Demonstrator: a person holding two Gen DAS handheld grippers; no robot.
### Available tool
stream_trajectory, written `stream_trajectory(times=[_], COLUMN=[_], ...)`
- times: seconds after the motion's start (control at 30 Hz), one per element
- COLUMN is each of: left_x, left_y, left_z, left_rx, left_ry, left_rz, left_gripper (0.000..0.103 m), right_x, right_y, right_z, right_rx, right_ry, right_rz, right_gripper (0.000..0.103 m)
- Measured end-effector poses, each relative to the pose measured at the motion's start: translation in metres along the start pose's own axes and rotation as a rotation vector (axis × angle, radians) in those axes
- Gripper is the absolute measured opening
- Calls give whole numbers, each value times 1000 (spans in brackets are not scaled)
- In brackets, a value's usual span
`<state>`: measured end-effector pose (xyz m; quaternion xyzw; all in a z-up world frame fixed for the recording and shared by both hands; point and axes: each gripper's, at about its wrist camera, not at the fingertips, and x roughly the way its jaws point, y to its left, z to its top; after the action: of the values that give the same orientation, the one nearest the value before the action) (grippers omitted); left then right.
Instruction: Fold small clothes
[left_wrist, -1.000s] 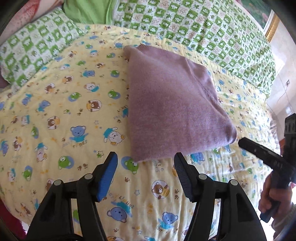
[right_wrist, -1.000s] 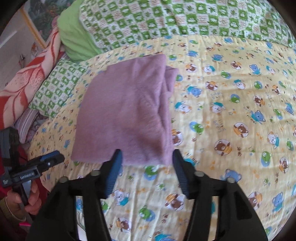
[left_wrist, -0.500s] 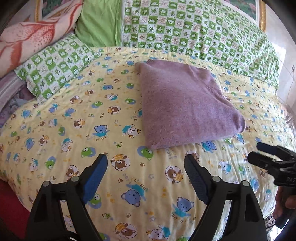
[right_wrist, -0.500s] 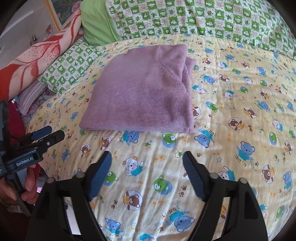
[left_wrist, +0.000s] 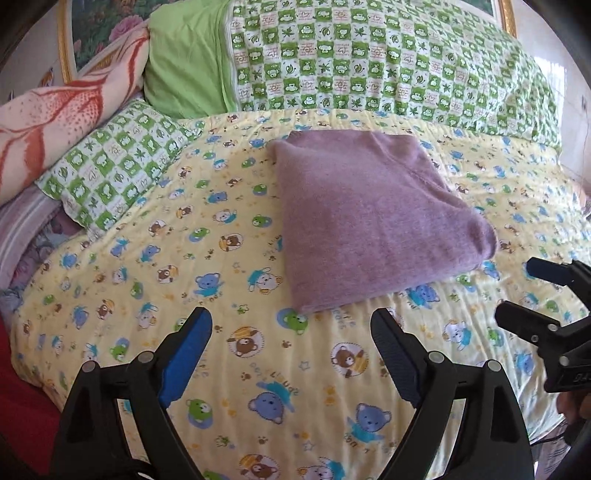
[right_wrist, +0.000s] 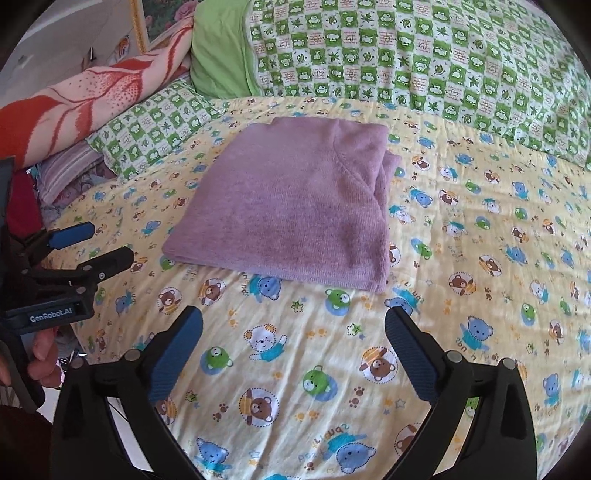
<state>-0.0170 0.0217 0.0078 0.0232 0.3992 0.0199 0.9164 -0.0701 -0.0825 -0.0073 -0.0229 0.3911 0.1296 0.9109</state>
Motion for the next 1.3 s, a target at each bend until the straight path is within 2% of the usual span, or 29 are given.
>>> stream_trajectory(times=[0.2, 0.57, 0.87, 1.3], left_x=[6, 26, 34, 37], left_y=[1, 10, 8, 9], left_z=[0, -1, -1, 1], left_rx=[-27, -98, -85, -90], left_ry=[18, 81, 90, 95], left_rz=[-29, -38, -30, -26], left_gripper=[88, 88, 88, 88], right_x=[9, 19, 23, 32], right_y=[-4, -3, -2, 0], right_z=[5, 5, 6, 8], right_rx=[18, 27, 29, 19], right_ry=[3, 33, 12, 32], right_rz=[6, -3, 5, -2], right_gripper=[99, 99, 99, 99])
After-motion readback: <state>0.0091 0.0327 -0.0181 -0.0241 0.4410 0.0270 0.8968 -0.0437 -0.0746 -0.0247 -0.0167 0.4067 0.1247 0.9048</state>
